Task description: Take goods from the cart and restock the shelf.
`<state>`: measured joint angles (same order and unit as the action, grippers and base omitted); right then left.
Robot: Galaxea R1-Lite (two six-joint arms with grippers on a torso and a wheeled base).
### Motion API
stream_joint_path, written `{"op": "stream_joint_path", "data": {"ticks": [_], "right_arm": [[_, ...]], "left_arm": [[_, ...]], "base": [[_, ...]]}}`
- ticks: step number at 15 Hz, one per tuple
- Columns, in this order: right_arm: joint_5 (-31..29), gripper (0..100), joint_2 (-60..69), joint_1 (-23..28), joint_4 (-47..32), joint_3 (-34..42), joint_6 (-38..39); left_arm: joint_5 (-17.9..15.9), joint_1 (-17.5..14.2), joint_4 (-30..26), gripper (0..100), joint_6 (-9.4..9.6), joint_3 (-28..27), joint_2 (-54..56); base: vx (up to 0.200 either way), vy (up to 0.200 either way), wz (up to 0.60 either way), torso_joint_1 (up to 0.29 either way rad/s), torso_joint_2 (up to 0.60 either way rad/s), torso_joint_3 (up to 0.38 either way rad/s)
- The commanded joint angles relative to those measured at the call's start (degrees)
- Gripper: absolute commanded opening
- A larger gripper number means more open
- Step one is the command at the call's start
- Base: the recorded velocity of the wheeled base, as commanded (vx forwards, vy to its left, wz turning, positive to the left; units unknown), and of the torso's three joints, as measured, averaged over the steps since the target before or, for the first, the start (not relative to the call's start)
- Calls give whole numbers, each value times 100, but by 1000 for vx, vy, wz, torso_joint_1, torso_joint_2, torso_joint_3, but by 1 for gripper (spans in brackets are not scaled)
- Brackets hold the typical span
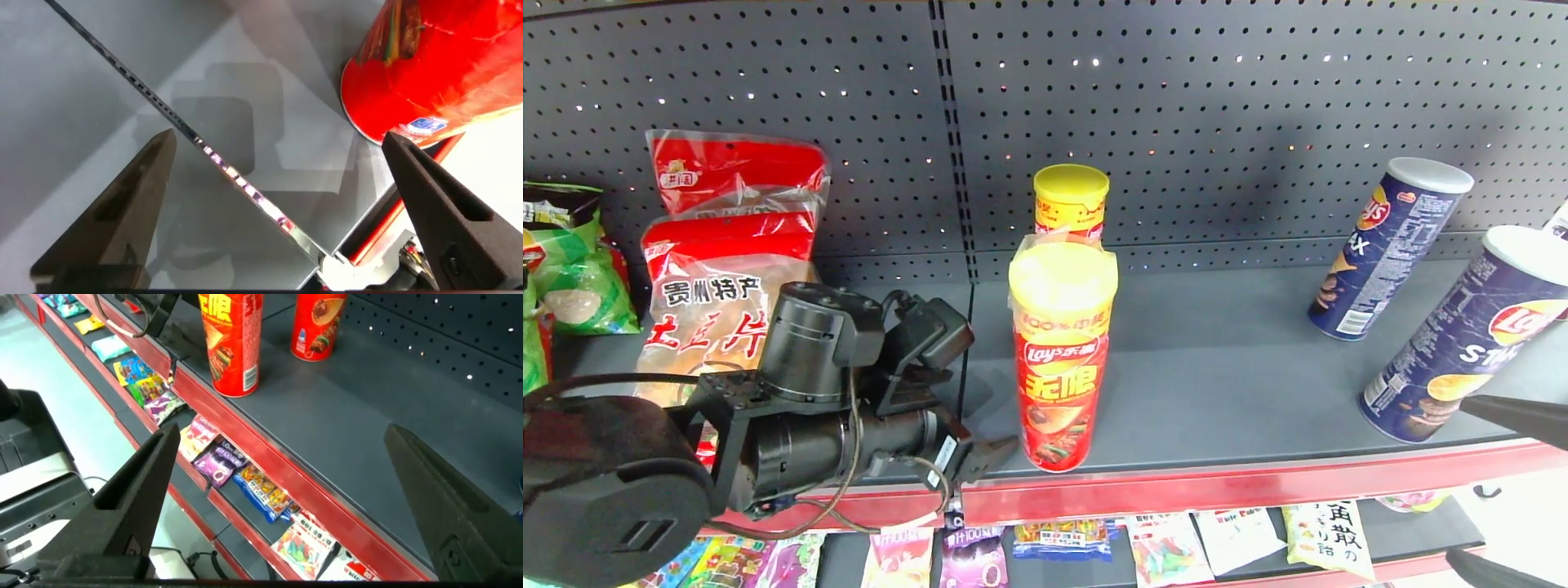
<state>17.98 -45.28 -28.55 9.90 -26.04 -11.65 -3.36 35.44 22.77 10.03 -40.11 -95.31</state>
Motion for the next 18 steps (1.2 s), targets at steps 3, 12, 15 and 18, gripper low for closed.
{"op": "stream_joint_path", "data": {"ticks": [3, 12, 15, 18], "right_arm": [[4, 100, 300, -1, 3, 328, -4], [-119, 100, 1610, 1431, -23, 1338, 199], [-761, 100, 1574, 2503, -32, 1365, 401], [-1200, 100, 1864, 3356, -146, 1839, 454]], "left_arm": [[55, -107, 69, 100, -45, 1066, 1163], [1549, -1153, -2189, 100, -573, 1945, 5637], [1532, -2893, -3780, 100, -748, 1954, 6815], [1532, -3517, -4431, 100, -898, 2174, 7597]], "base": [[0, 0, 0, 0, 0, 0], [0, 0, 0, 0, 0, 0], [0, 0, 0, 0, 0, 0], [0, 0, 0, 0, 0, 0]]}}
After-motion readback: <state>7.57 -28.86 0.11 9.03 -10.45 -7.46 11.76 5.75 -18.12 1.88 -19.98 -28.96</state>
